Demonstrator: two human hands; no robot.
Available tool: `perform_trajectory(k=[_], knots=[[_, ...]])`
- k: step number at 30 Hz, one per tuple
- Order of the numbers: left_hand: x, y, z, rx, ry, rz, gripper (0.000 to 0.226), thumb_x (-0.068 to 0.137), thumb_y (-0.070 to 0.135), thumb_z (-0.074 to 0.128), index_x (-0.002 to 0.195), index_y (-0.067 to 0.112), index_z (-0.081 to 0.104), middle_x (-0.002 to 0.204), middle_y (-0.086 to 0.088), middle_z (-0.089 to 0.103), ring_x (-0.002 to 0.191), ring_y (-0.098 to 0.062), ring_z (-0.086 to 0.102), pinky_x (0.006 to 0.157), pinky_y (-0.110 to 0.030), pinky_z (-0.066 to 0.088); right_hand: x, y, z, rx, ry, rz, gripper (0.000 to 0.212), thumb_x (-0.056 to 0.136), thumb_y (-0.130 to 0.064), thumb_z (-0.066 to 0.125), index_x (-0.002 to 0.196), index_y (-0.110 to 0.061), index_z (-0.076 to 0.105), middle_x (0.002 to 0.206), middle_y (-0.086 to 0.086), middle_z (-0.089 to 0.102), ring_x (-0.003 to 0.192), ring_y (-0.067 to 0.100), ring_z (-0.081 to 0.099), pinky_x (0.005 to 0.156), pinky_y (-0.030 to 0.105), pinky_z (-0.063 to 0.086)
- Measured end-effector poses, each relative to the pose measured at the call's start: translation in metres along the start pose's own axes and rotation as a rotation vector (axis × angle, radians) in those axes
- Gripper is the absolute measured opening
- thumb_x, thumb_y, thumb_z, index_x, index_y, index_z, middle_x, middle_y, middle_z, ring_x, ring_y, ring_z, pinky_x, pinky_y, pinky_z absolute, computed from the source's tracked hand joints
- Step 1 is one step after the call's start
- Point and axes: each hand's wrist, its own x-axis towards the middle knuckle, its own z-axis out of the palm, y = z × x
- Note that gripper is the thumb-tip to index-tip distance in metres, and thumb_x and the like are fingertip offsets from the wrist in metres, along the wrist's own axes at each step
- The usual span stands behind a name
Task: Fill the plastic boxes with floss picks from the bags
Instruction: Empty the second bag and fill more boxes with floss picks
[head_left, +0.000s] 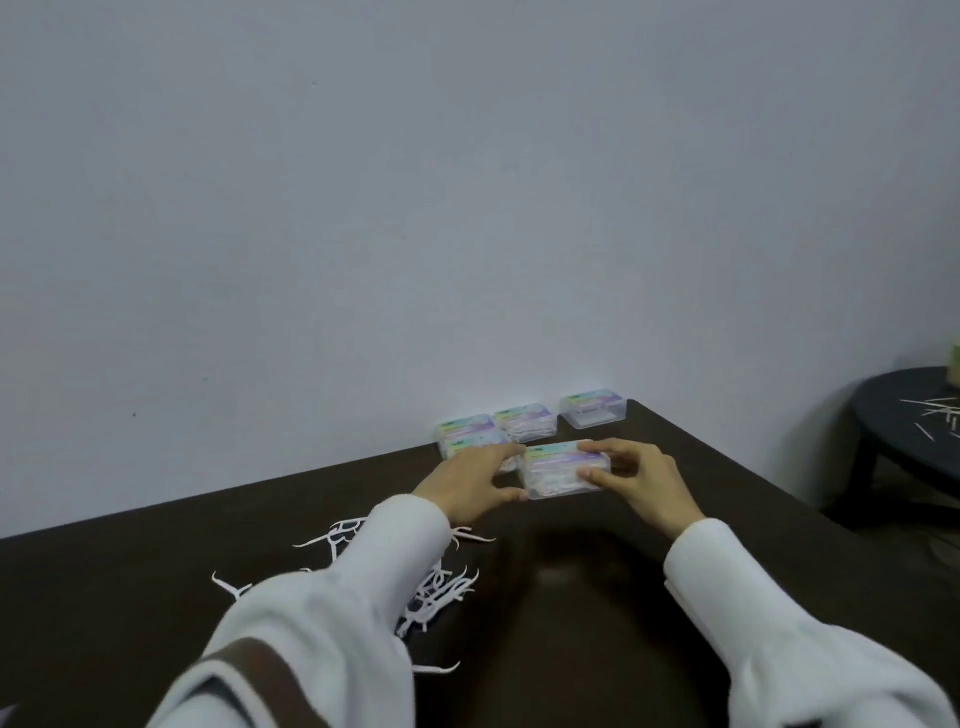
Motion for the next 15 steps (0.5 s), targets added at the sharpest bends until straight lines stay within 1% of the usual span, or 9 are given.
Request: perform_trajectory(k=[1,3,7,9,11,13,15], knots=[[0.006,-0.001,-0.002,0.067,-0.012,-0.018,0.056,0.092,0.034,0.057,0.143,0.021,0.037,0.146,-0.003,0.043,0.131,-0.020,0.042,0.108,-0.034,0.034,0.006,0.003,-0.003,-0.010,0.010,0.010,0.034,0.080,-0.016,0.071,0.113,-0.019,0.064,0.106,-0.003,0.062,0.093,0.004,0.058,0.067,0.003,0.045],[0.018,-0.004,-0.003,0.121,-0.024,-0.064,0.049,0.095,0.028,0.052,0.141,0.019,0.039,0.145,-0.005,0.043,0.132,-0.022,0.041,0.106,-0.032,0.034,0.022,0.012,-0.008,-0.023,0.000,0.043,0.035,0.081,-0.016,0.070,0.115,-0.018,0.063,0.109,-0.001,0.061,0.094,0.005,0.057,0.068,0.006,0.046],[0.040,-0.011,0.000,0.146,-0.030,-0.096,0.039,0.097,0.019,0.046,0.137,0.017,0.044,0.143,-0.005,0.045,0.130,-0.022,0.043,0.103,-0.030,0.033,0.052,0.032,-0.006,-0.048,-0.006,0.112,0.036,0.081,-0.017,0.070,0.116,-0.020,0.062,0.119,0.004,0.060,0.100,0.010,0.056,0.085,0.019,0.045],[0.053,-0.015,-0.001,0.143,-0.015,-0.098,0.040,0.097,0.015,0.043,0.137,0.017,0.045,0.144,-0.004,0.044,0.131,-0.022,0.042,0.104,-0.030,0.032,0.066,0.039,0.000,-0.061,-0.018,0.101,0.037,0.081,-0.016,0.070,0.116,-0.019,0.062,0.122,0.006,0.060,0.101,0.009,0.055,0.087,0.017,0.043],[0.066,-0.020,-0.001,0.135,-0.007,-0.106,0.039,0.096,0.012,0.041,0.134,0.017,0.048,0.141,-0.005,0.047,0.127,-0.023,0.045,0.104,-0.031,0.035,0.079,0.045,0.008,-0.059,-0.049,0.087,0.037,0.081,-0.016,0.070,0.116,-0.020,0.061,0.125,0.007,0.059,0.102,0.009,0.053,0.087,0.016,0.041],[0.075,-0.023,0.000,0.103,0.003,-0.121,0.038,0.096,0.010,0.041,0.132,0.018,0.050,0.136,-0.006,0.051,0.122,-0.022,0.050,0.102,-0.032,0.039,0.088,0.049,0.015,-0.077,-0.094,0.065,0.036,0.083,-0.017,0.068,0.118,-0.022,0.059,0.127,0.006,0.057,0.104,0.007,0.052,0.084,0.012,0.041],[0.082,-0.026,0.003,0.088,0.008,-0.122,0.038,0.097,0.010,0.040,0.133,0.019,0.049,0.137,-0.005,0.050,0.123,-0.021,0.048,0.103,-0.032,0.038,0.094,0.052,0.022,-0.113,-0.133,0.034,0.036,0.086,-0.018,0.065,0.120,-0.023,0.056,0.130,0.004,0.054,0.105,0.006,0.050,0.080,0.008,0.041]])
